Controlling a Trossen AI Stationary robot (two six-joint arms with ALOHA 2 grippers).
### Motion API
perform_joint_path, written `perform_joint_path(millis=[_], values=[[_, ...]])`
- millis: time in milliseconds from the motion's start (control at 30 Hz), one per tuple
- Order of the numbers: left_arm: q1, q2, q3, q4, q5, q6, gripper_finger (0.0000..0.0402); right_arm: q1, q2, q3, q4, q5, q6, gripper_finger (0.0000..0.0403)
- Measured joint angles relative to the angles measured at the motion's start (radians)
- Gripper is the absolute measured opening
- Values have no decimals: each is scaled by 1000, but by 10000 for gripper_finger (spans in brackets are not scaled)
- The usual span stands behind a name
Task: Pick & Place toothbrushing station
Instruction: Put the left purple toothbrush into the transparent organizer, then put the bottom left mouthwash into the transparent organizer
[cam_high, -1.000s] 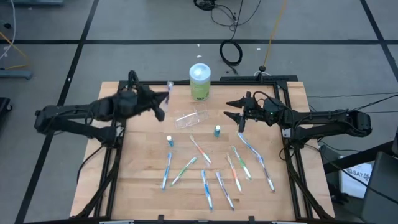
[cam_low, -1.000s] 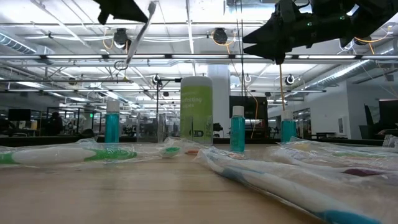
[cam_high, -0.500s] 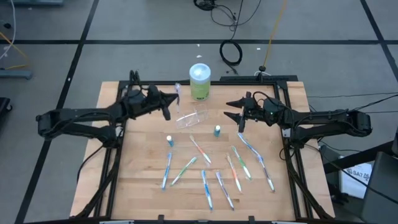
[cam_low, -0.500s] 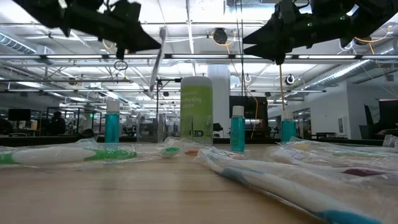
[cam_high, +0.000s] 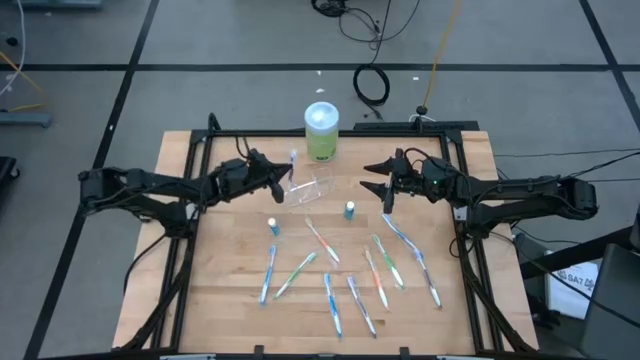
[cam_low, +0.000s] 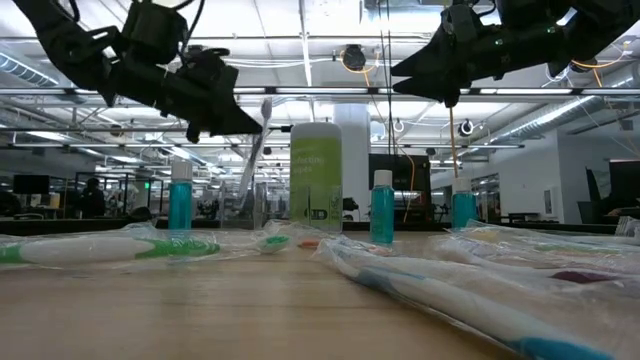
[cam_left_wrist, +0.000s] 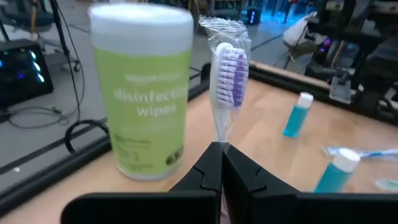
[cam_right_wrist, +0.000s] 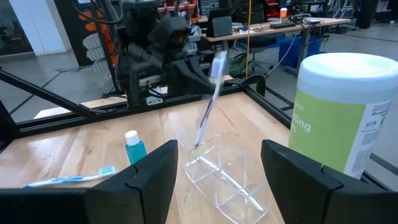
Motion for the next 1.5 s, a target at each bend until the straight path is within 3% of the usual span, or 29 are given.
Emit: perform_joint_path(millis=[200, 667, 967, 1500], values=[[-26, 41, 0, -13, -10, -4, 3, 0, 0, 0, -10, 0, -1, 224], [-45, 60, 0, -77, -181, -97, 16, 0, 0, 0, -22, 0, 1, 224], [-45, 60, 2, -146, -182, -165, 8, 0, 0, 0, -22, 0, -1, 224], [-65, 1, 2, -220, -156, -93, 129, 0, 0, 0, -45, 0, -2, 224]])
